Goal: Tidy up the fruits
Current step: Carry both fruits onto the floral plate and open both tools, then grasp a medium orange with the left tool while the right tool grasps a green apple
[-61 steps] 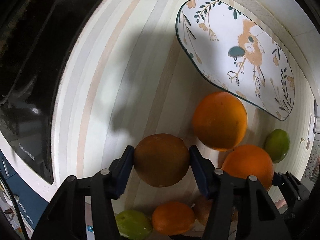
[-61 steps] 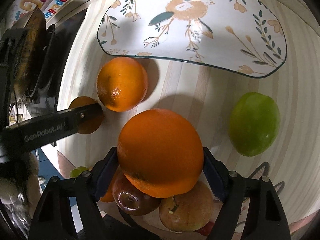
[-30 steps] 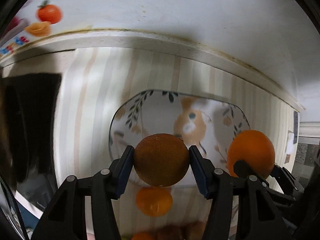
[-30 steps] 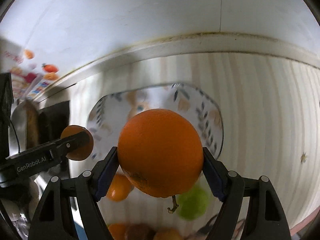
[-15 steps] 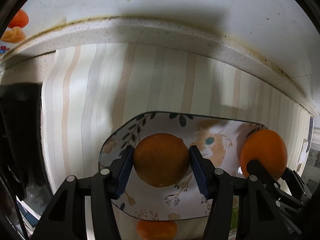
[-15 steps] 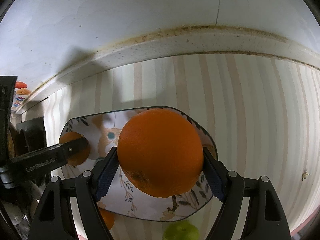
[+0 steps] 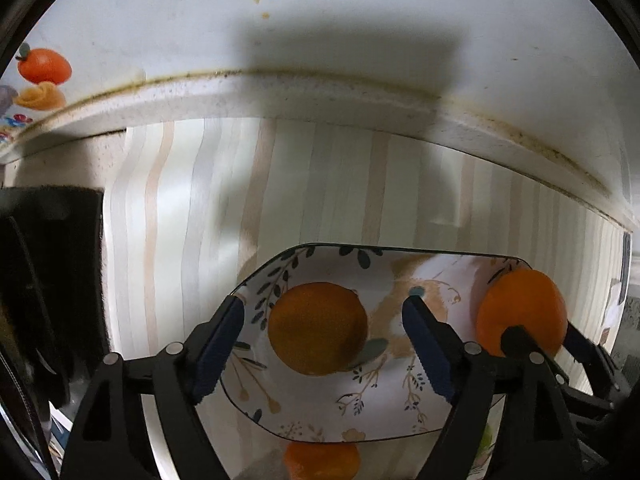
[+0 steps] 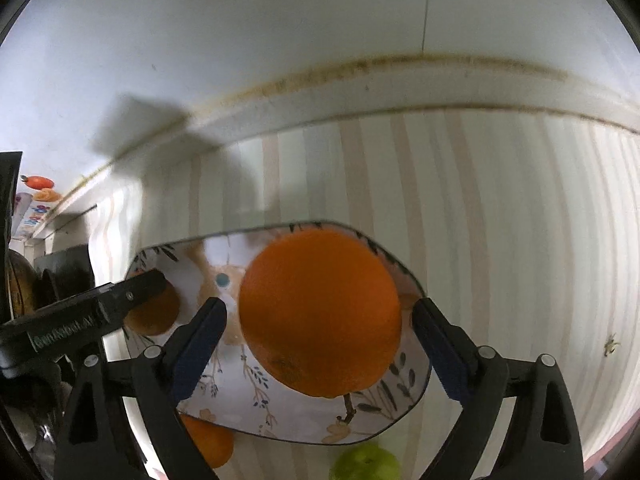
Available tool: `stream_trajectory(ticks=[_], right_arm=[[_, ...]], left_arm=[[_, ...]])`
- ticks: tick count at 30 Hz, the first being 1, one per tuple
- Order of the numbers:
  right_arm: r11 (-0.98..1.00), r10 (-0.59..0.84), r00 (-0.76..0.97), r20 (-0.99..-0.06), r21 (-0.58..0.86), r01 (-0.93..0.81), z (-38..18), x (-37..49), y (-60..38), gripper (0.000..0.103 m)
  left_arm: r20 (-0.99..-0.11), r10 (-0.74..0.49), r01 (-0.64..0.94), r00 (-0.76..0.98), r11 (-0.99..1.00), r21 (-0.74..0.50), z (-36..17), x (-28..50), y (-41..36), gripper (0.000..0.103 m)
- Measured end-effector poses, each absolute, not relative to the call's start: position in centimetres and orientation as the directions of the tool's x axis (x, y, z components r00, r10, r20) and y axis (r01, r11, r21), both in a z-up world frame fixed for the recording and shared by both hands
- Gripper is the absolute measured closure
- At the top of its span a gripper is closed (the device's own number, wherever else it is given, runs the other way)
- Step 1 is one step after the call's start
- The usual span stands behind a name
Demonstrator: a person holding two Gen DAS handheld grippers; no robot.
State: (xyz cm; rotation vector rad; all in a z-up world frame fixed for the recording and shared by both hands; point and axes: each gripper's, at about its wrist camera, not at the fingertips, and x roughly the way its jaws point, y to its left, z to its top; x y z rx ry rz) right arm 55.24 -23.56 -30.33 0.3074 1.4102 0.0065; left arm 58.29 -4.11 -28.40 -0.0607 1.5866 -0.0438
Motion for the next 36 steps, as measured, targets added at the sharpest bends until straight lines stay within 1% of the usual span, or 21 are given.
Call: stream_trajectory(ticks=[3, 6, 11, 17, 21, 30, 36], right_arm=[[0.967, 0.162, 0.175, -0.971, 0.191, 0.167, -29.2, 55.0, -23.3, 0.007], [0.976, 0.126, 0.19, -0.974, 0.156, 0.152, -27.9, 53.9, -23.1, 0.007], [0.989, 0.069, 0.212, -0.975, 0.095, 0.116, -25.6, 50.7, -22.5, 0.007], [0.992, 0.045, 0.24, -0.97, 0.071, 0.1, -23.2, 46.0, -21.8, 0.007], [0.993, 0.051, 0.257, -0.965, 0.076, 0.089, -21.7, 43.0, -21.0, 0.007], [0.995, 0.026, 0.347, -0.938, 0.056, 0.077, -17.1, 36.9, -19.7, 0.007], [0.993, 0.04, 0.395, -0.918, 0.082, 0.09, -14.6, 34.4, -19.7, 0.007]], left_arm=[[-0.997, -0.073, -0.015, -0.007, 0.997, -0.073, -27.4, 57.8, -3.7, 0.022], [-0.998, -0.053, -0.01, 0.025, 0.999, -0.053, -25.9, 56.4, -3.1, 0.022], [-0.994, -0.043, -0.014, 0.097, 0.999, -0.045, -22.9, 52.1, -1.8, 0.022], [-0.985, -0.044, -0.008, 0.167, 0.999, -0.046, -19.2, 47.3, -1.3, 0.022], [-0.976, -0.033, 0.011, 0.216, 0.999, -0.032, -16.8, 44.3, -1.4, 0.022], [-0.952, -0.037, 0.053, 0.304, 0.998, -0.022, -13.5, 38.8, -1.2, 0.022], [-0.929, -0.032, 0.042, 0.369, 0.999, -0.017, -11.4, 36.4, -1.0, 0.022]])
